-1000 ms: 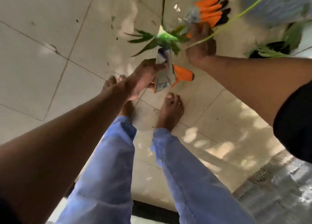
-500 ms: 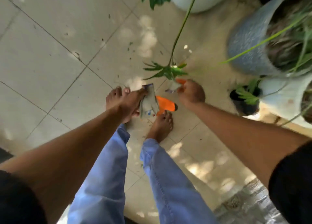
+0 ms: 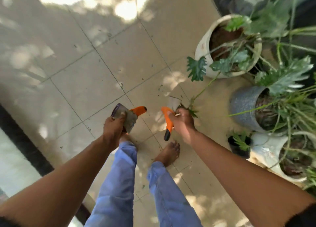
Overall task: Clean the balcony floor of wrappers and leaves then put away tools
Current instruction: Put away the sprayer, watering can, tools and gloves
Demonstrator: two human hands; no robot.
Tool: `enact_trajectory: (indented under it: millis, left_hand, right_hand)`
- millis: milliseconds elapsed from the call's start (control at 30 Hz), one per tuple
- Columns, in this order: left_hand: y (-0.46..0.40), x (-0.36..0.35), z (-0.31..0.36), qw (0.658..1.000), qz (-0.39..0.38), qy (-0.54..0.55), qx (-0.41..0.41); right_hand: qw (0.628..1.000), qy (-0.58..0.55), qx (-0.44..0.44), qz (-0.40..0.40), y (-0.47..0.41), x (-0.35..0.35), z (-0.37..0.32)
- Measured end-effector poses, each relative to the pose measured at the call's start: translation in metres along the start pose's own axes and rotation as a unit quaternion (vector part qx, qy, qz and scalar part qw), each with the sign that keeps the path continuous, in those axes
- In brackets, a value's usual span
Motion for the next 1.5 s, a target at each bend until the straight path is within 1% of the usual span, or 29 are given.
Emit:
enact_trajectory:
  millis: [67,167,233,300,400,467,500,567,600,633,700,767,867,900,967,1033,1100,1167,1233,1333,1400,1467,1500]
  left_hand:
    - [0.010,0.011,0.020,1.000,-0.008,0.028,-0.001]
    - [0.021,0.025,0.054,0.994,-0.018,0.104,0.029]
    - [0.029,0.031,0.083,0.983,-0.052,0.174,0.035]
    - [0.035,0.039,0.111,0.965,-0.086,0.244,0.053]
    - [0.038,0.055,0.154,0.923,-0.151,0.349,0.056]
    - [0.042,0.067,0.182,0.882,-0.215,0.417,0.044]
    - [0.045,0.076,0.194,0.864,-0.234,0.445,0.038]
    - [0.052,0.092,0.214,0.826,-0.277,0.490,0.036]
    - [0.052,0.101,0.220,0.810,-0.291,0.508,0.038]
    - [0.048,0.111,0.225,0.802,-0.295,0.518,0.042]
    - [0.038,0.129,0.237,0.797,-0.298,0.522,0.048]
    - [0.029,0.146,0.248,0.788,-0.303,0.533,0.053]
    - [0.018,0.173,0.263,0.811,-0.269,0.516,0.061]
    - [0.015,0.181,0.269,0.807,-0.272,0.520,0.069]
    - [0.009,0.196,0.282,0.809,-0.275,0.513,0.079]
    - [0.001,0.215,0.290,0.831,-0.246,0.491,0.086]
    - [-0.005,0.230,0.301,0.836,-0.235,0.489,0.081]
    - [-0.005,0.236,0.316,0.843,-0.237,0.480,0.064]
    - [-0.006,0.237,0.330,0.839,-0.231,0.489,0.057]
    - [-0.016,0.230,0.353,0.808,-0.266,0.520,0.078]
    - [-0.027,0.229,0.370,0.787,-0.282,0.544,0.076]
    - [-0.038,0.234,0.389,0.775,-0.267,0.567,0.078]
    - [-0.044,0.238,0.400,0.777,-0.248,0.574,0.077]
  right_hand:
    - [0.998,0.033,0.042,-0.016,0.008,-0.012,-0.056]
    - [0.991,0.076,0.108,-0.027,0.024,-0.037,-0.129]
    - [0.975,0.127,0.181,-0.009,0.039,-0.058,-0.172]
    - [0.956,0.160,0.247,0.000,0.053,-0.087,-0.208]
    - [0.914,0.225,0.337,-0.011,0.073,-0.129,-0.259]
    - [0.886,0.264,0.380,-0.010,0.083,-0.155,-0.288]
    - [0.878,0.270,0.395,-0.006,0.085,-0.167,-0.300]
    - [0.871,0.253,0.422,-0.007,0.087,-0.186,-0.321]
    - [0.872,0.237,0.428,-0.019,0.087,-0.193,-0.330]
    - [0.874,0.220,0.432,-0.035,0.086,-0.200,-0.339]
    - [0.868,0.199,0.450,-0.064,0.082,-0.211,-0.357]
    - [0.840,0.202,0.495,-0.092,0.077,-0.224,-0.374]
    - [0.797,0.226,0.540,-0.148,0.070,-0.245,-0.399]
    - [0.787,0.231,0.546,-0.170,0.068,-0.251,-0.407]
    - [0.771,0.230,0.554,-0.214,0.062,-0.261,-0.425]
    - [0.759,0.224,0.557,-0.252,0.054,-0.271,-0.447]
    - [0.766,0.222,0.534,-0.279,0.041,-0.281,-0.470]
    - [0.797,0.219,0.479,-0.296,0.029,-0.288,-0.492]
    - [0.823,0.205,0.433,-0.305,0.016,-0.295,-0.514]
    - [0.843,0.180,0.395,-0.316,0.001,-0.311,-0.546]
    - [0.860,0.145,0.373,-0.316,-0.010,-0.324,-0.566]
    - [0.874,0.104,0.344,-0.326,-0.021,-0.339,-0.583]
    - [0.879,0.078,0.328,-0.337,-0.022,-0.346,-0.592]
Point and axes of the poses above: each hand's wrist, its own y-axis away from the middle knuckle, its own x-axis out of the back of the hand, z = x × y, the point moved 6 cm from there along -y, towards the middle knuckle, and after that the axes turned 7 degrees about x, right-handed, at the moved point
